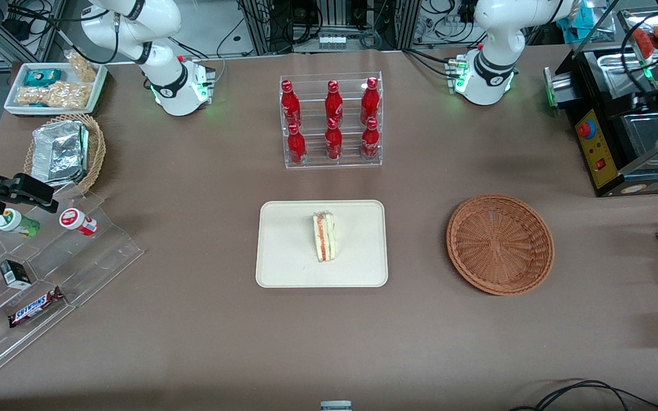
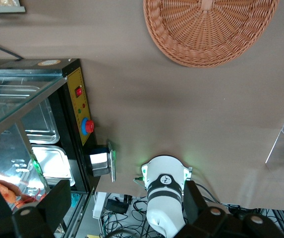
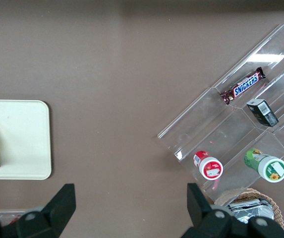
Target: Place sandwich from basket to tray
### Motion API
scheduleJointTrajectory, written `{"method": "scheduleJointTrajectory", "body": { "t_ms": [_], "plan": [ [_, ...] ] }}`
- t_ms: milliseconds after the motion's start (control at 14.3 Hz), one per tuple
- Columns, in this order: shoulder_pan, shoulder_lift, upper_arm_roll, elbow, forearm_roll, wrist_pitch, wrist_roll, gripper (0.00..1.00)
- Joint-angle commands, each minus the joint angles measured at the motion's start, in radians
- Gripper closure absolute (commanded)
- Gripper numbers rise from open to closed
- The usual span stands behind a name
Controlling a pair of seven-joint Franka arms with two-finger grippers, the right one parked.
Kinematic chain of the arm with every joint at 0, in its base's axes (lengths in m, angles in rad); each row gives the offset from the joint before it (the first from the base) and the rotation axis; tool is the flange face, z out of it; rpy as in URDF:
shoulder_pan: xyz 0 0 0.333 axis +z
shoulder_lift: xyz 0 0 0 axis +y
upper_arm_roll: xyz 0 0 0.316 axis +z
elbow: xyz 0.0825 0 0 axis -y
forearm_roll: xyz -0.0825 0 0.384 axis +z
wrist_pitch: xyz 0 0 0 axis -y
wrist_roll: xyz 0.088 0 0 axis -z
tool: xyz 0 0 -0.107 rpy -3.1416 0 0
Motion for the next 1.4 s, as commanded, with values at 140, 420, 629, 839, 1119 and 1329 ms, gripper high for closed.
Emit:
{"method": "scheduleJointTrajectory", "body": {
  "t_ms": [140,420,629,839,1119,1329],
  "plan": [
    [-0.003,-0.061,-0.013,-0.035,-0.045,0.016,-0.083,0.00],
    [-0.012,-0.066,-0.020,-0.030,-0.045,0.048,-0.225,0.00],
    [-0.017,-0.067,-0.024,-0.016,-0.083,0.045,-0.265,0.00],
    [-0.015,-0.040,-0.041,0.028,-0.096,0.059,-0.258,0.00],
    [0.012,-0.049,-0.056,0.030,-0.154,0.073,-0.258,0.00],
    [0.034,-0.069,-0.060,0.016,-0.166,0.063,-0.255,0.00]
  ]
}}
